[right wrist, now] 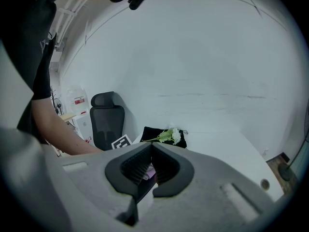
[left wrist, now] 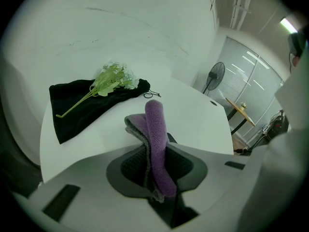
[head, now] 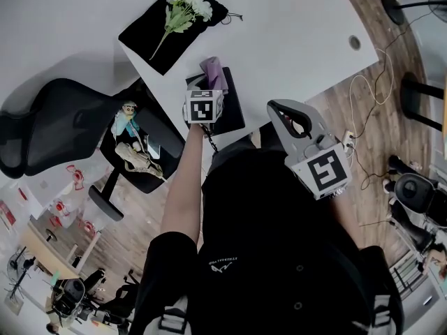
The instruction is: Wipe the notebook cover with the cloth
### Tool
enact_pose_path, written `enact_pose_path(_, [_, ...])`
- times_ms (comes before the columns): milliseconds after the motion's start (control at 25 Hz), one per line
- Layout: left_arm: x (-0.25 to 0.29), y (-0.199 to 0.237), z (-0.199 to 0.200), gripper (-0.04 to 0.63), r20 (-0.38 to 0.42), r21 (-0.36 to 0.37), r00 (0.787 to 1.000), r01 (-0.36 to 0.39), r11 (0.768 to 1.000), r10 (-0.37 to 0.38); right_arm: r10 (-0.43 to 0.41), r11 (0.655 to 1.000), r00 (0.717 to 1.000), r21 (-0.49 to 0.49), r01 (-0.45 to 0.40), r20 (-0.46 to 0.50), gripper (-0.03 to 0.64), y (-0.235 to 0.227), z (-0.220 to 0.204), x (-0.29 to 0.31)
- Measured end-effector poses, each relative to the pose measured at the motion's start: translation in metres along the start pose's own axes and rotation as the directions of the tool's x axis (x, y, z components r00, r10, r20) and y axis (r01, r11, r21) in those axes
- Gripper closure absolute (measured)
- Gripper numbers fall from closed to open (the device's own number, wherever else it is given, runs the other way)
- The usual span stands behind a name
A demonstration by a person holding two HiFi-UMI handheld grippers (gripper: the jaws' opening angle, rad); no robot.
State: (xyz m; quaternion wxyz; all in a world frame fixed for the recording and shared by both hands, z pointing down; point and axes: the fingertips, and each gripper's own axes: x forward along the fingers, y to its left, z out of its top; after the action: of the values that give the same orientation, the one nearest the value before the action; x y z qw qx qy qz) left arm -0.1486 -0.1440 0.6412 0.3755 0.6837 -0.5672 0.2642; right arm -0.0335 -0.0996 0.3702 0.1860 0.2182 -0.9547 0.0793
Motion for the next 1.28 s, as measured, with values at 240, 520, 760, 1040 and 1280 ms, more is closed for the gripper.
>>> enact_pose_path(240, [-0.005, 0.010, -0.006, 0.509, -0.012, -0.009, 1.000, -0.011, 1.000, 0.011, 0.007, 1.000, 1.000, -0.018, -0.007, 0.004, 0.612, 0.004, 0.002, 0.002])
enact_pose_path(520, [-0.010, 0.013, -0.008, 0.509, -0.009, -0.027, 1.000, -0.022, 0.999, 0.022, 0.024, 0.999, 1.000, -0.035, -0.024, 0.000, 0.611, 0.009, 0.002, 0.002])
enact_pose_path(760, [-0.012, 0.018, -0.012, 0.509, -0.020, -0.025, 0.999, -0.026, 0.999, 0.026, 0.033, 0.998, 0.999, -0.055, -0.034, -0.008, 0.611, 0.011, 0.002, 0.004])
enact_pose_path(1040, [-0.016, 0.022, -0.015, 0.509, -0.012, -0.034, 0.999, -0.035, 0.999, 0.034, 0.034, 0.998, 0.999, -0.053, -0.034, -0.005, 0.612, 0.014, 0.001, 0.001])
enact_pose_path(1280, [-0.020, 0.029, -0.017, 0.509, -0.013, -0.037, 0.999, -0.050, 0.998, 0.049, 0.032, 0.998, 0.999, -0.051, -0.032, 0.002, 0.612, 0.014, 0.003, 0.000])
